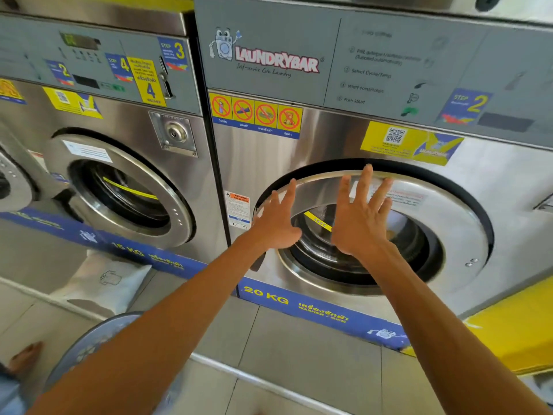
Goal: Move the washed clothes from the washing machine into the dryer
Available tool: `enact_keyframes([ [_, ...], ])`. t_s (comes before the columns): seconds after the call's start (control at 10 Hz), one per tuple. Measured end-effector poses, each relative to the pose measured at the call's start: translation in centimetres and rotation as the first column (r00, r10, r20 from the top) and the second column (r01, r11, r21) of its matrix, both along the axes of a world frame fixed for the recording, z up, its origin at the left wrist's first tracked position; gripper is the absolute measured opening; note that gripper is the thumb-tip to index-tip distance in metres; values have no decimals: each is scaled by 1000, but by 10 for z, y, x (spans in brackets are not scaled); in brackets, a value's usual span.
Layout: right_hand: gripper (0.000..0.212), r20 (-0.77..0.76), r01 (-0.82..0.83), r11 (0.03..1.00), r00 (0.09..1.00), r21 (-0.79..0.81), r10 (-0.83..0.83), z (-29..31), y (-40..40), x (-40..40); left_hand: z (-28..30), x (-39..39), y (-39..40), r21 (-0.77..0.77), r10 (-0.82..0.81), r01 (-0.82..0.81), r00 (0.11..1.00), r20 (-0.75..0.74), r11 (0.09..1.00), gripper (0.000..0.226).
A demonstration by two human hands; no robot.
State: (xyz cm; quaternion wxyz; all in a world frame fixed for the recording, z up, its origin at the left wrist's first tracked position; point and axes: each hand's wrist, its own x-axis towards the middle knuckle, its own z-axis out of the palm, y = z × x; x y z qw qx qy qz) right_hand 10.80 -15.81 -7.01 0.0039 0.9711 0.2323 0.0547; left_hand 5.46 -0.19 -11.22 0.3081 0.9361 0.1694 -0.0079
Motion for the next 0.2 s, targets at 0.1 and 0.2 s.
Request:
enact_keyframes([
  [0.1,105,-33,-29,999,999,34,31,6,-11,-5,25,-12,-18,74,-48,48,999,0,996,98],
  [0.2,104,-62,-107,992,992,64,111,10,-22,-9,34,-24,-27,157,-74,76,997,-16,985,92],
])
